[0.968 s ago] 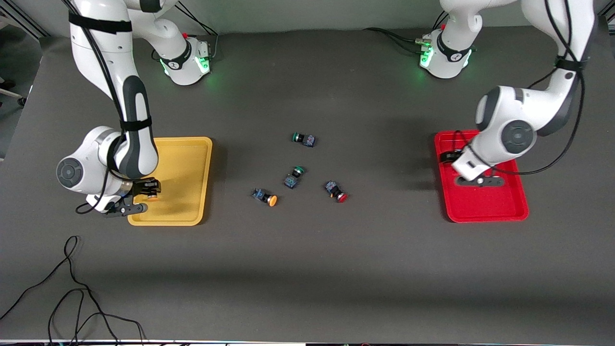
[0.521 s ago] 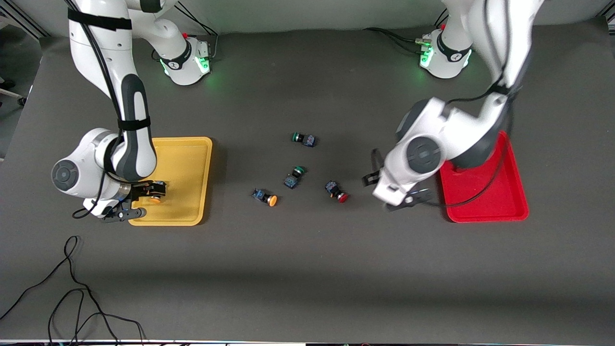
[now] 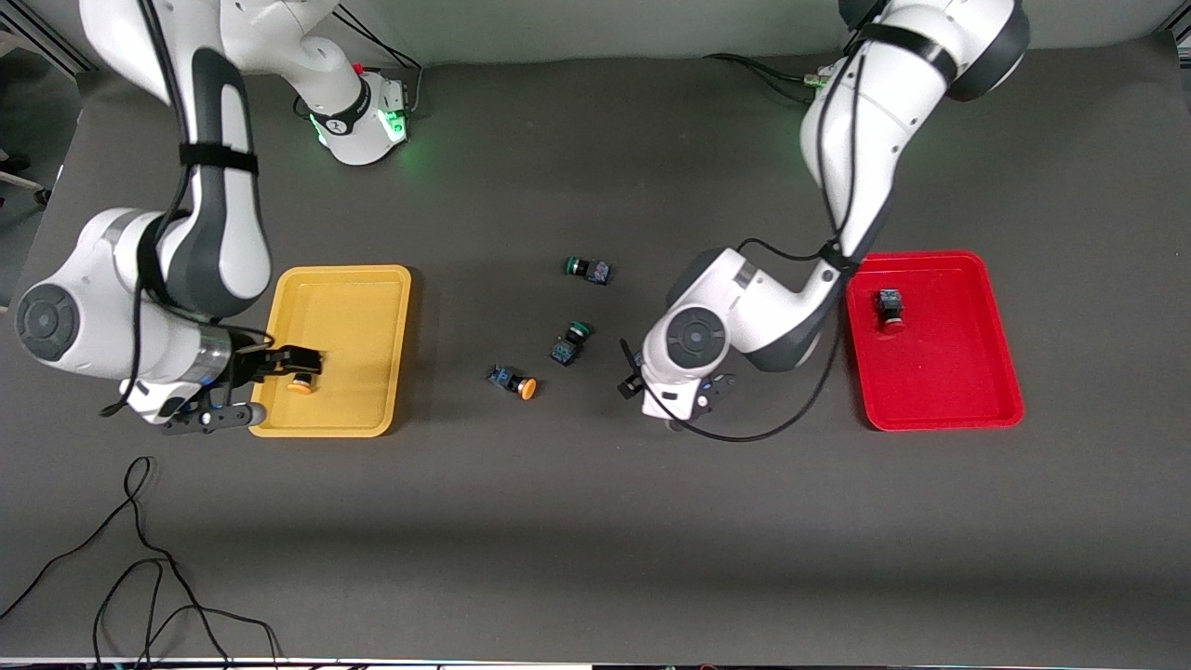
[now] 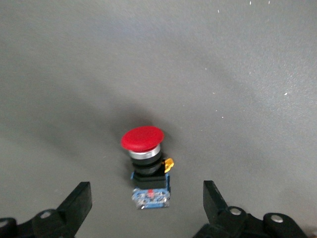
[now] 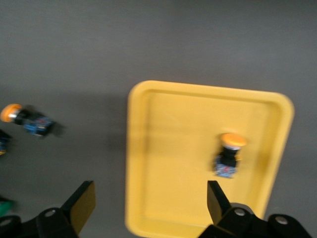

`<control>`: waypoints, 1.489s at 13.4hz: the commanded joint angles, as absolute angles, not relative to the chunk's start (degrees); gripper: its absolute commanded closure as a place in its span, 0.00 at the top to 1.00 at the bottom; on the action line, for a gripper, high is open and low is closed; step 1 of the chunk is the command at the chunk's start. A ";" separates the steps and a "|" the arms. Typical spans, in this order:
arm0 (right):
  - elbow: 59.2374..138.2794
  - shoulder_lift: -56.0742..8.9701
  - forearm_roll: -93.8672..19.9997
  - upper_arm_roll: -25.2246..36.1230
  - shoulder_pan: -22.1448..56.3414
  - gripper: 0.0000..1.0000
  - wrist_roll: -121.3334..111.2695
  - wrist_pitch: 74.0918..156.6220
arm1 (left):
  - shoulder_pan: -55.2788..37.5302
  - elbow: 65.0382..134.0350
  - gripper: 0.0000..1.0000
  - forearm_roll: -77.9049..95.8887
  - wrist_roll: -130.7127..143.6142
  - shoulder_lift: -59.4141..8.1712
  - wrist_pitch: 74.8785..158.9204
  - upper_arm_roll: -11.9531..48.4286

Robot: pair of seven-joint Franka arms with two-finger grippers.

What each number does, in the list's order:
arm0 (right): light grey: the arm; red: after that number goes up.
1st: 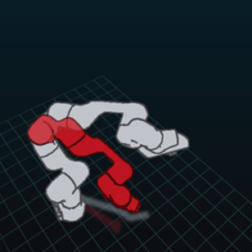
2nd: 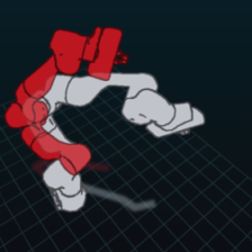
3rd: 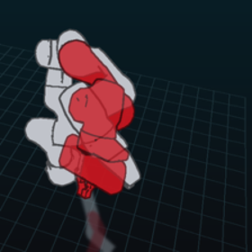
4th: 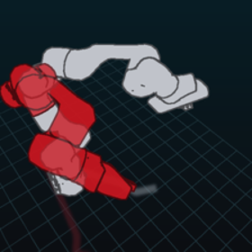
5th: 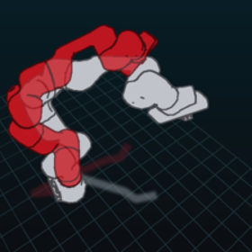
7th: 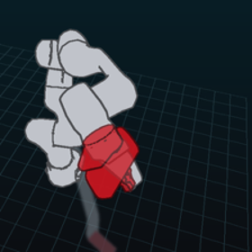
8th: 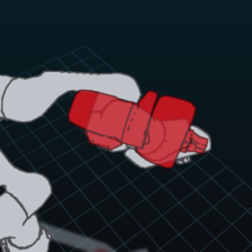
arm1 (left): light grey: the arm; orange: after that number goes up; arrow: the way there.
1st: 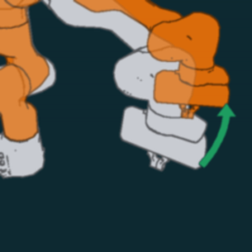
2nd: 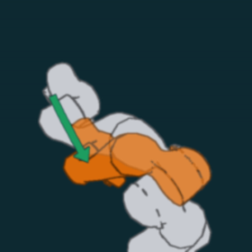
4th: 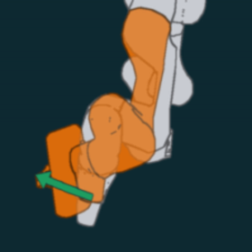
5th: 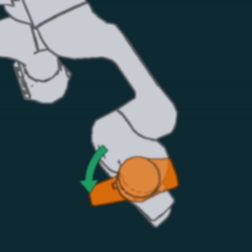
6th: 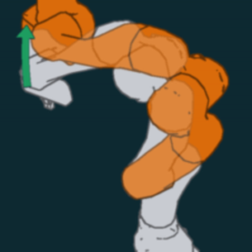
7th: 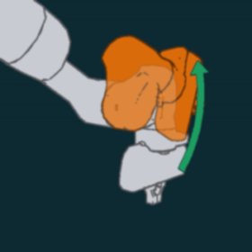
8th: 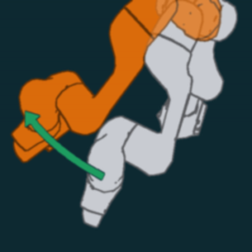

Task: Place red and yellow buttons in trays
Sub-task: 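Grasp a second yellow button with the right gripper while the left grasps red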

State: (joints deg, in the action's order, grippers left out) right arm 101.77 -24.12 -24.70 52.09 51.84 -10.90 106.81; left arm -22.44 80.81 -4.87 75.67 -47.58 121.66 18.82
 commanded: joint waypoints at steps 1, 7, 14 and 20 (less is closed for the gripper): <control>101.25 -24.69 -24.25 52.47 59.73 1.00 2.32 107.13 | -23.12 79.89 0.99 -8.08 77.08 -49.56 122.87 17.84; 101.42 -29.61 -31.19 46.87 70.66 1.00 8.58 118.10 | -23.47 80.51 0.02 -10.37 76.29 -49.66 123.05 17.84; 103.45 -31.64 -31.03 46.05 69.00 1.00 -30.27 123.74 | -14.79 77.34 0.00 -9.23 58.68 -39.14 95.49 19.86; 107.66 -38.30 -35.56 41.32 68.65 1.00 -41.13 142.35 | 4.09 96.20 0.00 -9.91 13.70 -19.97 92.88 19.25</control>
